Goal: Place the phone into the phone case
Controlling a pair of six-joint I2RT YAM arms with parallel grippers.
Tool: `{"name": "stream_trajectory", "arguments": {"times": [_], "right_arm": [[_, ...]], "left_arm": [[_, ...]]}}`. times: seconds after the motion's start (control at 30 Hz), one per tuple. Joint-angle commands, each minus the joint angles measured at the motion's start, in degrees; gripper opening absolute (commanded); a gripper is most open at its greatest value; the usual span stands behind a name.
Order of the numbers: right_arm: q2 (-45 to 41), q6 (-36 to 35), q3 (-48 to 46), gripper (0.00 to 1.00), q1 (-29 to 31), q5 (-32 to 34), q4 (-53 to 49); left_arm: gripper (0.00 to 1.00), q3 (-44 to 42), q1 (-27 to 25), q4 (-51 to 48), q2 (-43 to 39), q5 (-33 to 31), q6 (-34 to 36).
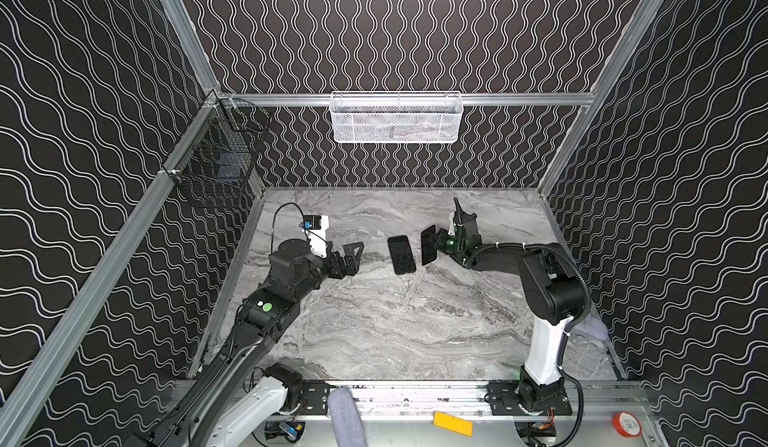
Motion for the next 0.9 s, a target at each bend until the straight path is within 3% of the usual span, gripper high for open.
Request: {"name": "stream_trajectory", "arguments": {"times": [0.0,0.3,0.63,0.87], "right_arm": [[-1.1,0.9,-1.6,0.18,0.4,1.6,-1.8],[-2.3,1.2,-3.0,0.23,0.6,2.7,-1.3],[-3.8,0.3,-3.3,0.41,0.8,5.4,-2.0],[-11.8,-2.7,-4.9,0.48,1.0,13.9,-6.0]], "left_arm": [[0.98,-0.2,0.1,1.7,0.2,0.0,0.7],[0.98,0.0,0.1,1.3,0.5,-0.1,0.7],[0.98,1.0,0.1,-0.6,0.1,-2.6,1.2],[0.98,3.4,0.1,-3.1,1.2,-8.5,1.8]]}}
